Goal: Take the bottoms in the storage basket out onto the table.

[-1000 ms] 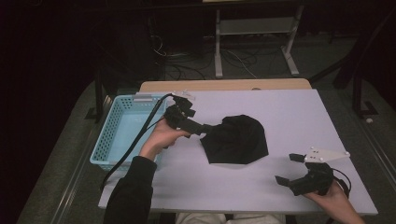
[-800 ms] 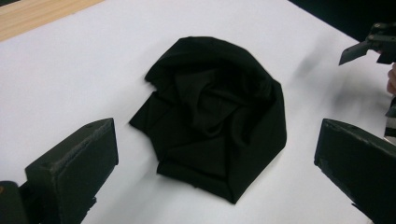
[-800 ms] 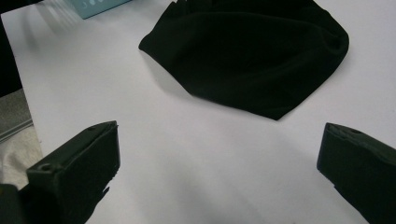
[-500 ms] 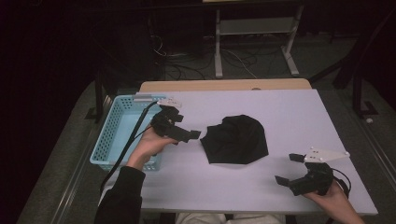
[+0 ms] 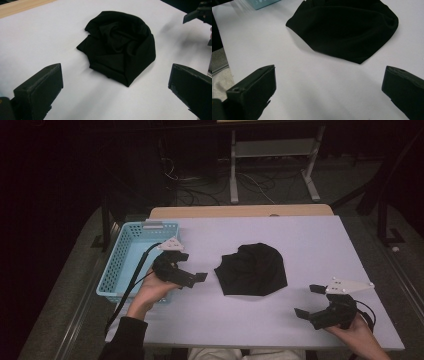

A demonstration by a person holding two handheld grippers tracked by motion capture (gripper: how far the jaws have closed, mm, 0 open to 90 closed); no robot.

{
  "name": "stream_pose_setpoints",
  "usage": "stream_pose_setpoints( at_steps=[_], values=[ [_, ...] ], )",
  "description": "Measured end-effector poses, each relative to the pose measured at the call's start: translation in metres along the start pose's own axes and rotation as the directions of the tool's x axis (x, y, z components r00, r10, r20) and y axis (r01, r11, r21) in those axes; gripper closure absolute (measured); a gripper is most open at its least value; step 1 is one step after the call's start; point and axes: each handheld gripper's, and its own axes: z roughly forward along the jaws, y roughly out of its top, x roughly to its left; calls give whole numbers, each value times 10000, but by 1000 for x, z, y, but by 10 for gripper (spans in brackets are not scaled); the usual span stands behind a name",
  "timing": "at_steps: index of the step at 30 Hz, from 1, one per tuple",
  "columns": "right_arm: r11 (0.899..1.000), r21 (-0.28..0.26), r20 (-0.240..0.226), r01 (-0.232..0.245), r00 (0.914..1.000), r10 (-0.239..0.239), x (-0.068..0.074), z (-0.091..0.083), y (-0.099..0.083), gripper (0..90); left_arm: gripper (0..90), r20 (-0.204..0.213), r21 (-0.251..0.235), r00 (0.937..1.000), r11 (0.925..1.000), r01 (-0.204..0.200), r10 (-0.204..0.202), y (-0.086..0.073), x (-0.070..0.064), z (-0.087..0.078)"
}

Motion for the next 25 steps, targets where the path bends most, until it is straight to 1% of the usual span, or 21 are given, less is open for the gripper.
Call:
stream_pose_setpoints(
  at_steps=[3, 6, 11, 15, 20, 23, 25],
  values=[
    [10000, 0, 5, 7, 10000, -7, 0, 0, 0, 0, 0, -186, -108, 9998, 9999, -115, 113, -8, -2, -4],
    [10000, -2, 9, 12, 10000, -12, 0, 0, 0, 0, 0, -405, -186, 9991, 9997, -141, 133, -16, -3, -8],
    [10000, -17, 23, 3, 10000, -3, 0, 0, 0, 0, 0, -632, -444, 9980, 9990, 6, -34, -27, -4, -18],
    [10000, -21, 32, 3, 10000, -3, 0, 0, 0, 0, 0, -817, -522, 9967, 9986, -64, 21, -36, -6, -26],
    [10000, -14, 42, 2, 10000, -2, 0, 0, 0, 0, 0, -765, -716, 9970, 9974, 81, -136, -46, -8, -30],
    [10000, -8, 53, 8, 10000, -8, 0, 0, 0, 0, 0, -679, -916, 9971, 9954, 271, -334, -52, -8, -29],
    [10000, -25, 57, 5, 10000, -4, 0, 0, 0, 0, 0, -692, -936, 9971, 9953, 235, -300, -54, -8, -28]
  ],
)
